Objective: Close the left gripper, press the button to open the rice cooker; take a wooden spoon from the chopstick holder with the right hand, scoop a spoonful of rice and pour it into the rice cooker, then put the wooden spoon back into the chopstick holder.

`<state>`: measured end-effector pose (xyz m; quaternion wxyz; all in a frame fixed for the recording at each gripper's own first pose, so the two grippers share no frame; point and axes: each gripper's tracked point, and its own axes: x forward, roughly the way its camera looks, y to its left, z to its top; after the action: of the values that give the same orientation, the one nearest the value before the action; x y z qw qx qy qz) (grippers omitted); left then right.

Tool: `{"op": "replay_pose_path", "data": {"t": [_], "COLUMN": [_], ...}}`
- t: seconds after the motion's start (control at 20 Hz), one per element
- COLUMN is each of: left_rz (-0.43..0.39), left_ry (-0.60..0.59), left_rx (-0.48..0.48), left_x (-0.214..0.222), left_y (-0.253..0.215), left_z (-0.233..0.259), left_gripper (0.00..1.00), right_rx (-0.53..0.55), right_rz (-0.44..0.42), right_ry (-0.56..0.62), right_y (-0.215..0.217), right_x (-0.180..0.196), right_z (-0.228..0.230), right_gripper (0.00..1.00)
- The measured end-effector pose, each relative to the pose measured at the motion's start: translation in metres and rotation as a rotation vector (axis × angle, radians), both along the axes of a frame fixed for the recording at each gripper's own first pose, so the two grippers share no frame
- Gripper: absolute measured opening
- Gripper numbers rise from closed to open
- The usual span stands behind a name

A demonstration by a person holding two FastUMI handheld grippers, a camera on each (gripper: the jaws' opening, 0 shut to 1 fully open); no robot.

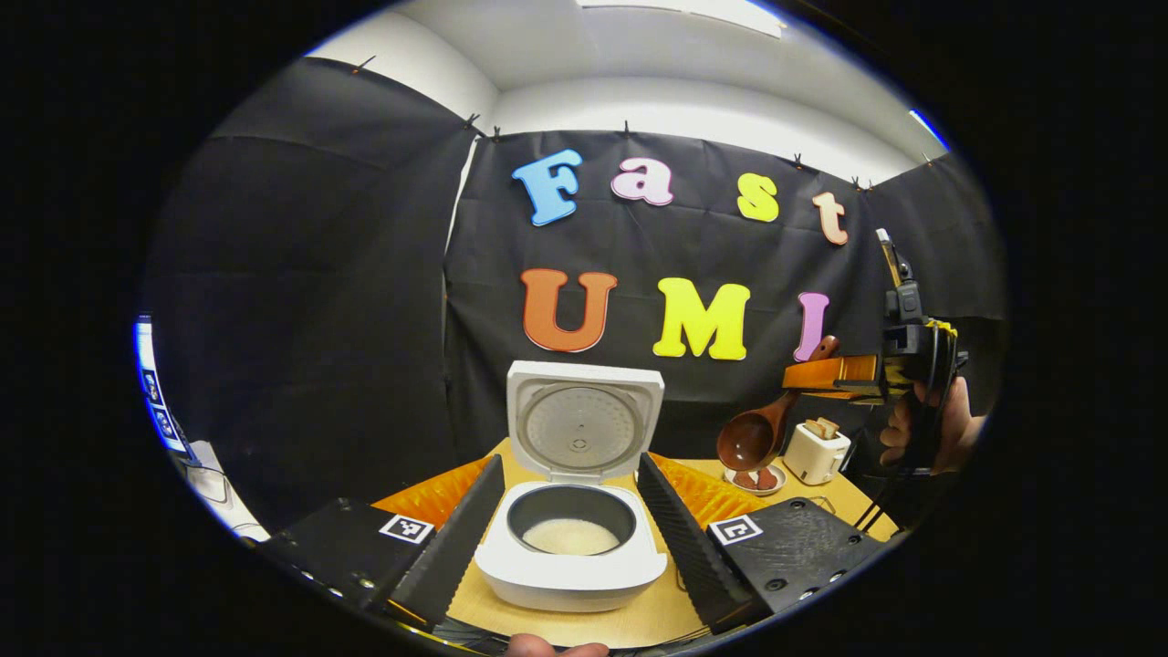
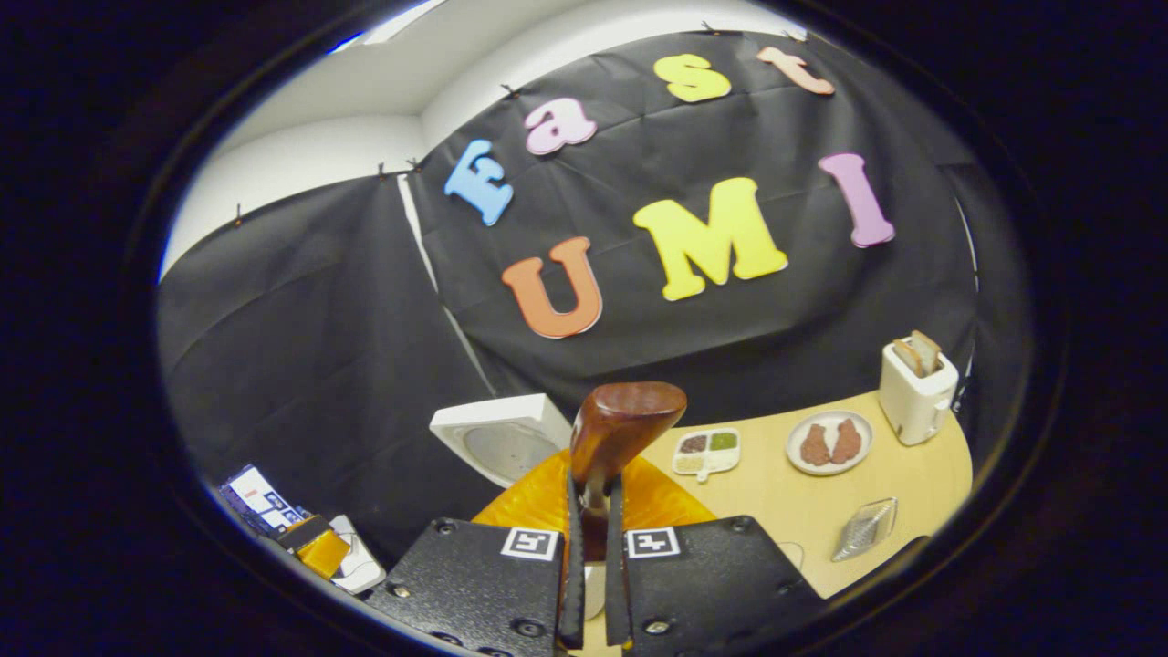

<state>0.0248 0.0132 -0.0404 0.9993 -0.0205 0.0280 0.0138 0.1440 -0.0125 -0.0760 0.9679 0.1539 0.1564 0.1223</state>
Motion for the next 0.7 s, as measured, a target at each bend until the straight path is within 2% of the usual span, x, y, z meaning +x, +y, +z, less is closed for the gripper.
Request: {"op": "replay_pose_path", "data": {"t": [0.3, 0.45, 0.7], "left_rz": [-0.087, -0.097, -0.101], "left_ry": [0.009, 0.013, 0.039], "left_rx": [-0.02, -0.028, -0.049], "left_x": [0.038, 0.054, 0.072], "left_y": [-0.054, -0.068, -0.092], "left_z": [-0.002, -0.003, -0.003], "left_gripper": [0.94, 0.94, 0.94], "right_rx": [0.048, 0.039, -0.02], "right_rz": [-0.243, -0.339, -0.428], "right_ry": [0.065, 0.099, 0.185], "right_y": [-0.131, -0.189, -0.256], "right_x": [-0.012, -0.014, -0.006], "right_z": [-0.019, -0.037, -0.091], "right_gripper": [0.14, 0.14, 0.14]}}
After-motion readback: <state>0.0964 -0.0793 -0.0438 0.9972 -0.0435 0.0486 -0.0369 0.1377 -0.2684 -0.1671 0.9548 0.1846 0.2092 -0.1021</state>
